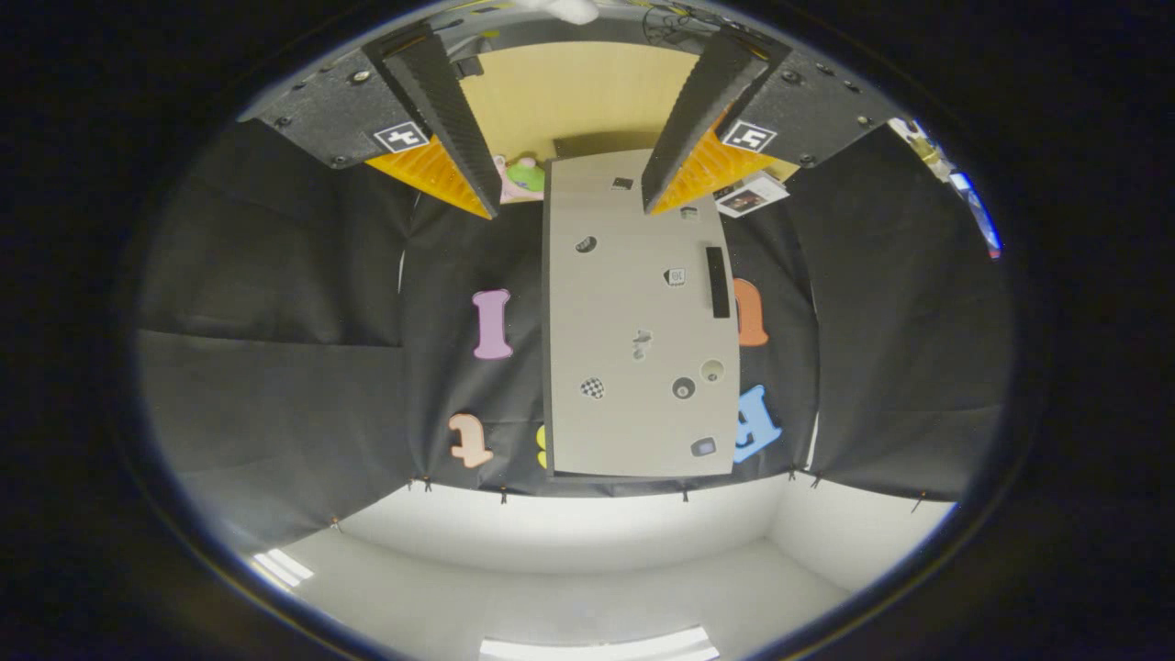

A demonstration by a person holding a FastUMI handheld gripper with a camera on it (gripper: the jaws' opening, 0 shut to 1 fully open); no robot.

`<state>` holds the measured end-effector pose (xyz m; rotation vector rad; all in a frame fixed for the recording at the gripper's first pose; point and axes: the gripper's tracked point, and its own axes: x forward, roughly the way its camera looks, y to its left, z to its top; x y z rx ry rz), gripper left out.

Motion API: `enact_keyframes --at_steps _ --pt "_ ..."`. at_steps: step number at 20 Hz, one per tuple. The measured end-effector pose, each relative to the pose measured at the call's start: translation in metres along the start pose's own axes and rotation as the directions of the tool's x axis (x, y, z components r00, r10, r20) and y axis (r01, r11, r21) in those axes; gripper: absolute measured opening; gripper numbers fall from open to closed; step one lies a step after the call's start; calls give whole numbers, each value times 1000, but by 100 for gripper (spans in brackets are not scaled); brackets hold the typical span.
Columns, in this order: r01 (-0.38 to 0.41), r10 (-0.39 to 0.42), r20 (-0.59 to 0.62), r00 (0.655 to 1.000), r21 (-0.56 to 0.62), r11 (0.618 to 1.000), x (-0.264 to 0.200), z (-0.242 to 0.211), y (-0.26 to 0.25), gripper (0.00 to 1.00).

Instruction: Open the shoe cabinet door, grab the shoes and put them into the shoe cabinet, then close the shoe cabinet door.

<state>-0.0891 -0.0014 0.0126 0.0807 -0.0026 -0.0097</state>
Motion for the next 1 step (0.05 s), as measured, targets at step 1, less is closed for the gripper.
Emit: enact_keyframes --at_steps 1 --pt "1 -1 -2 1000 0 1000 0 -1 -1 100"
